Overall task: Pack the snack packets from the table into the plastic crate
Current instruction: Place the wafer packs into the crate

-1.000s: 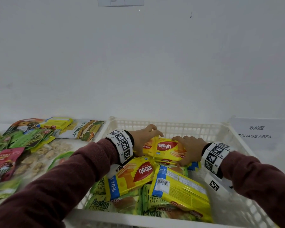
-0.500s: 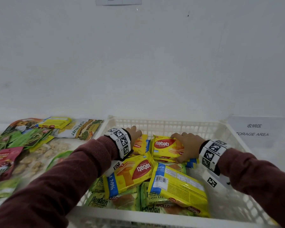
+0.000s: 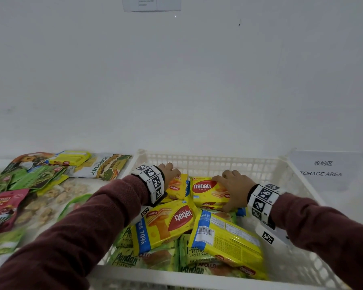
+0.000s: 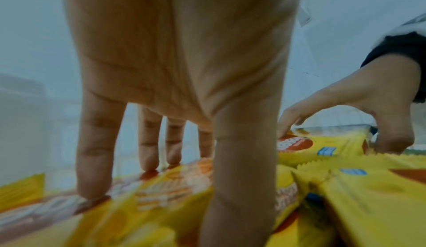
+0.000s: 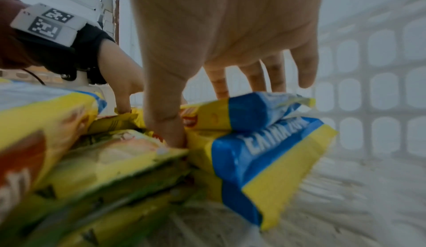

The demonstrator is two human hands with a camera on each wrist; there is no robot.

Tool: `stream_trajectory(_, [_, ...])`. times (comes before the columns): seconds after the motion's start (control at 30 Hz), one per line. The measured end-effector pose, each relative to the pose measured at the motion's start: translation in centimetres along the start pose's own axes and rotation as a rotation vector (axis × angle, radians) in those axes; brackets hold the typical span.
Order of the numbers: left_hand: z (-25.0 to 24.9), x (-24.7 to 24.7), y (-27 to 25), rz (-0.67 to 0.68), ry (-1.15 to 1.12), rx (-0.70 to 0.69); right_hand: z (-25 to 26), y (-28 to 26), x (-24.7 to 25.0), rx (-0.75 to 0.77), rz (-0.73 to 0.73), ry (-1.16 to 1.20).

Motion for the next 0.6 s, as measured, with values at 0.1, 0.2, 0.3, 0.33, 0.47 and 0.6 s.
stream_trajectory(0.1, [0.3,0.0,-0.4,0.005,-0.002,0.026,0.4,-0.1,0.1,0.02,-0.018,0.018])
stream_trajectory(0.2, [0.5,-0.2,-0.5,0.014,0.003,0.038,0.9,-0.2,-0.3,0.034,-0.007,-0.005])
stream_trajectory(0.3, [0.5,-0.1,-0.9,0.039,0.029,0.031,0.9,0.0,-0.3,0.051,0.012,-0.046])
stream_trajectory(0.33, [0.6,-0.2,-0.8,0.044,0.035,0.015,0.9,0.1,-0.2,0.06,0.018,-0.058])
stream_trajectory(0.47, [0.7,0.5,-1.1,0.106,-0.078,0.039,1.1,0.1,-0.4,0.039,0.106,0.05])
stream_trajectory(0.6, [-0.1,3.7,-2.6,0.018,-0.216,0.057,1.2,-0.2,1.7,0.01,0.136,0.209])
Point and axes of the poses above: each hand's wrist, its own y-axis towards the middle knuckle, its own x-axis out of the back of the hand, z = x × y, the point moved 9 cm from there along y, towards the middle knuckle, and after that the axes turned 7 degrees about -z, right-handed, at the moved point
